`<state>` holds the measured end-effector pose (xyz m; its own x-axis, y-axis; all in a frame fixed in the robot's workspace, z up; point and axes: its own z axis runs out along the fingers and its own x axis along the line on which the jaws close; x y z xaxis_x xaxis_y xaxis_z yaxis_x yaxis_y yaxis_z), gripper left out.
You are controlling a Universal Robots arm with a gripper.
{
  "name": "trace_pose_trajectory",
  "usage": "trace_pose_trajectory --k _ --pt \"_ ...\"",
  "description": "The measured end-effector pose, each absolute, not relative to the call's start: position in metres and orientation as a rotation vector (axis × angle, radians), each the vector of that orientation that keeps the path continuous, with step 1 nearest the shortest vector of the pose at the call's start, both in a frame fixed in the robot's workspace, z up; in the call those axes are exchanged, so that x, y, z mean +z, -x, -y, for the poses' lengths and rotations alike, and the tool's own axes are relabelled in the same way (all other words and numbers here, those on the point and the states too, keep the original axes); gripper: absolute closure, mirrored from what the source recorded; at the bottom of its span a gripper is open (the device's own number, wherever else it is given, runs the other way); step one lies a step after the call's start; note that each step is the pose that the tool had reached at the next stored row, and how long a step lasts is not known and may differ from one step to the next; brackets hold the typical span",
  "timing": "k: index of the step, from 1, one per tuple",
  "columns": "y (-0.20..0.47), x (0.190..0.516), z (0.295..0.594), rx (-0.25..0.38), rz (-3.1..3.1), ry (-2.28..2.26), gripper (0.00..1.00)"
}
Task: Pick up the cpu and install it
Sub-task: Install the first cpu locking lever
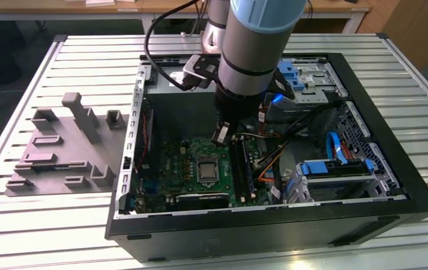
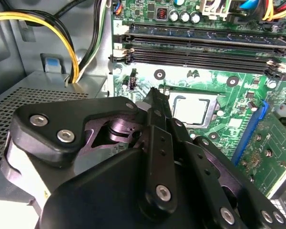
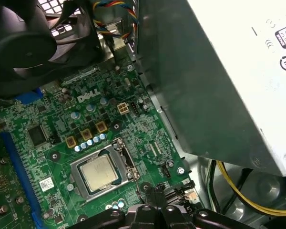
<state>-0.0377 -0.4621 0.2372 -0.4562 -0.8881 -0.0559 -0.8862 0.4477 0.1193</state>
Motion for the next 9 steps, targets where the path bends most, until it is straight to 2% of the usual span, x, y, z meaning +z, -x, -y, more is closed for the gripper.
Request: trace_pose_trajectory --k 9 --pt "0.0376 0.2372 0.4622 -0.205 2.66 -1.631 0.89"
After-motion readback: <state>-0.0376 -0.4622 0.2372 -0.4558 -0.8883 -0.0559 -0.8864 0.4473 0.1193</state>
